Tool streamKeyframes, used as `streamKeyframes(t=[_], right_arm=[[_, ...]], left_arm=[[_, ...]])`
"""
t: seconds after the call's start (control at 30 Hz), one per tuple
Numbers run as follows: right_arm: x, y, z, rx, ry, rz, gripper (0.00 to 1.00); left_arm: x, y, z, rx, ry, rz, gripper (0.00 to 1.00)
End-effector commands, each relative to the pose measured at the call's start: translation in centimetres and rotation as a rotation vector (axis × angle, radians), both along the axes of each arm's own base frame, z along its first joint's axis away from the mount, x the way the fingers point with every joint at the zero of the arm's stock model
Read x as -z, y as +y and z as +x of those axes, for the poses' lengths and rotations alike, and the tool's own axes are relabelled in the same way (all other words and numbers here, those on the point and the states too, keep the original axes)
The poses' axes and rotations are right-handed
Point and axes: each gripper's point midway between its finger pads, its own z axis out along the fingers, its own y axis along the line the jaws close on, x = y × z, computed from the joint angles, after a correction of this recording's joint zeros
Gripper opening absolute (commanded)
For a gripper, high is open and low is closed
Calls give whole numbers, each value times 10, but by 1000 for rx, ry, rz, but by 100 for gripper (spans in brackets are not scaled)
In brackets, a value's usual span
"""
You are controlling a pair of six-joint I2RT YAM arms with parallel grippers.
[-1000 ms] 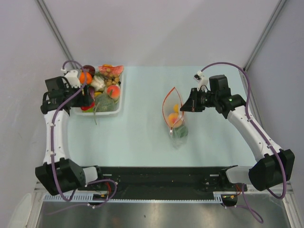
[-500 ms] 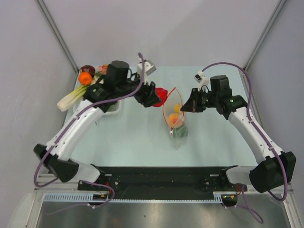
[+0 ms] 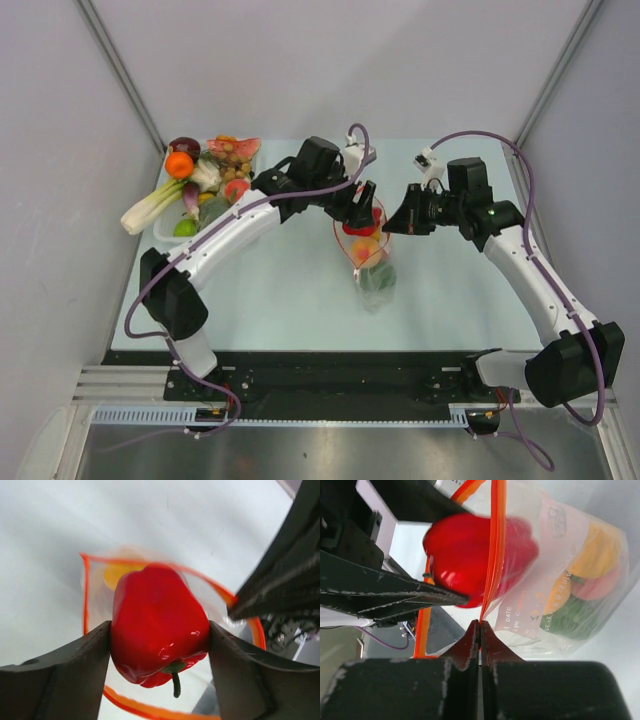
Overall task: Place the food in the zip-top bag and seal the zipper
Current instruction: Place the fake vegetable in the zipper food storage bag, then pick up the fake fruit from the bin.
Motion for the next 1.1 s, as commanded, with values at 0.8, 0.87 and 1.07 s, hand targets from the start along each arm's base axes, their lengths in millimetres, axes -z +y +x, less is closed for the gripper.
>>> streamKeyframes(t=[0.8,0.87,1.07], right_arm=[[-7,-8,3,17,-4,45,0],[-7,-8,3,16,-4,43,0],[-5,-8,6,18,1,39,0]], left_arm=[[19,315,116,-540,-211,268,100],[34,316,121,-534,-181,282,100],[59,318,139,-548,-149,290,100]])
